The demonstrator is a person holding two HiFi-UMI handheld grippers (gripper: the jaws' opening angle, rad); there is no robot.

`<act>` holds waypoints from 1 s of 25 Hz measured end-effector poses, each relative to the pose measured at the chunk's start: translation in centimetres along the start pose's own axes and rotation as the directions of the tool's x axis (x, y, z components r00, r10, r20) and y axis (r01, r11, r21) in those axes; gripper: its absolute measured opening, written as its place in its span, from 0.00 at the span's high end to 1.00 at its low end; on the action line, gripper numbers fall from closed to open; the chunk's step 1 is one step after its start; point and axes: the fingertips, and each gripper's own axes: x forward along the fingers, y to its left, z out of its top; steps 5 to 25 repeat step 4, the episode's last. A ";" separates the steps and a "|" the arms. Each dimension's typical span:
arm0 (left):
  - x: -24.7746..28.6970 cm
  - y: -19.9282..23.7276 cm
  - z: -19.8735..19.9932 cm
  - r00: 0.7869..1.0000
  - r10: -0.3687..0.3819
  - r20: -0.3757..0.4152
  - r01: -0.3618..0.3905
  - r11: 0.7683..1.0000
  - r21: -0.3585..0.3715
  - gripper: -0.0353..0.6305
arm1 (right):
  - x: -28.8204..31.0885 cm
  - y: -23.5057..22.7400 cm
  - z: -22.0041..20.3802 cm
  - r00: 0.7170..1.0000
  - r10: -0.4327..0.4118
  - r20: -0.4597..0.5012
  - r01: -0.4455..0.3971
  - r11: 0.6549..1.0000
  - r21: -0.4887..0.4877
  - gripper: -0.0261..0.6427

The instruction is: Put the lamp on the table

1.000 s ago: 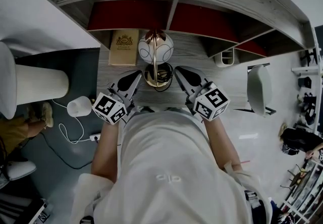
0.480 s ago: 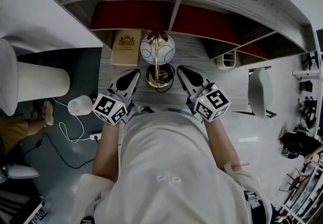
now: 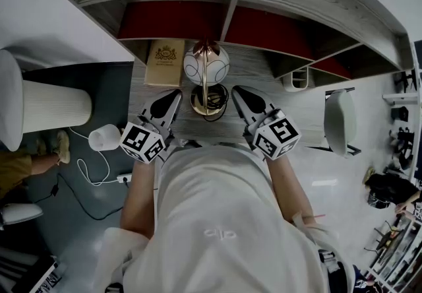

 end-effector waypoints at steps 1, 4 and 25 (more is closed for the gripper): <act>0.0 -0.1 0.0 1.000 -0.001 -0.001 0.001 1.000 -0.002 0.92 | 0.0 0.0 0.0 1.000 0.000 -0.001 0.000 1.000 0.000 0.92; 0.1 -0.2 0.0 1.000 -0.002 0.002 0.002 1.000 -0.009 0.92 | 0.0 -0.2 -0.1 1.000 -0.004 -0.004 0.004 1.000 0.006 0.92; 0.1 -0.2 0.0 1.000 -0.002 0.002 0.002 1.000 -0.009 0.92 | 0.0 -0.2 -0.1 1.000 -0.004 -0.004 0.004 1.000 0.006 0.92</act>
